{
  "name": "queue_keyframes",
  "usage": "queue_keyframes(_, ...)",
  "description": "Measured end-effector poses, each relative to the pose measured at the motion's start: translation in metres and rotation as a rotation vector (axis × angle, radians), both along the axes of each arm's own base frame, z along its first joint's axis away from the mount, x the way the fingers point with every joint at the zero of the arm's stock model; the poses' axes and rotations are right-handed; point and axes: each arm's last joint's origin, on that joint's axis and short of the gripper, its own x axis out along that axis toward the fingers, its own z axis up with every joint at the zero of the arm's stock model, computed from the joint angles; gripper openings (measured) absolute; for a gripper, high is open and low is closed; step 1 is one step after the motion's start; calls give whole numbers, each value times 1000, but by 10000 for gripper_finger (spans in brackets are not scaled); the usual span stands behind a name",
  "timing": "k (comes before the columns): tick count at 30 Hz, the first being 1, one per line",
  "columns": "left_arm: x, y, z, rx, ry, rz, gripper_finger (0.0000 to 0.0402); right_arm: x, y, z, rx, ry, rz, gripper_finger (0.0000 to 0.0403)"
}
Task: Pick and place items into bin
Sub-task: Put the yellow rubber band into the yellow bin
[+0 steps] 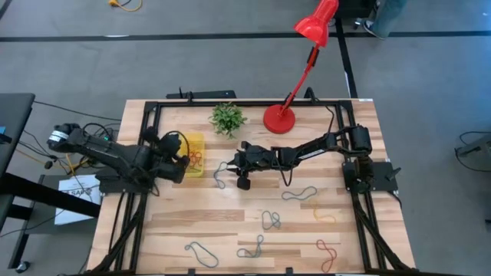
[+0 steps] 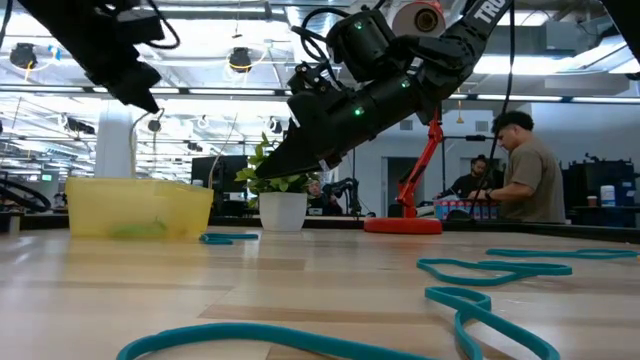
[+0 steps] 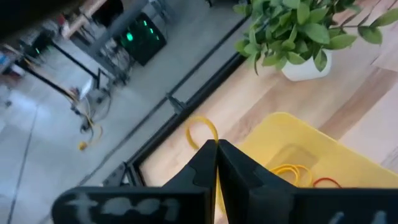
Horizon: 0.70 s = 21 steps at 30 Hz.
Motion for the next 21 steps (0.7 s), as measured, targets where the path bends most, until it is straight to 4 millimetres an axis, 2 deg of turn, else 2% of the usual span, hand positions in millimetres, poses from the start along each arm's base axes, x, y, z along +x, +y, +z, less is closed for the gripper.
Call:
queue_keyframes(9,25,30,-6,-116,-40,95,0,0,0,0,14,-1,-8,95)
queue_keyframes(13,35,51,-18,-270,-5,132,0,0,0,0,45,-2,-25,95)
queue_keyframes(21,58,76,-46,-290,125,135,24,0,0,0,46,0,-25,95)
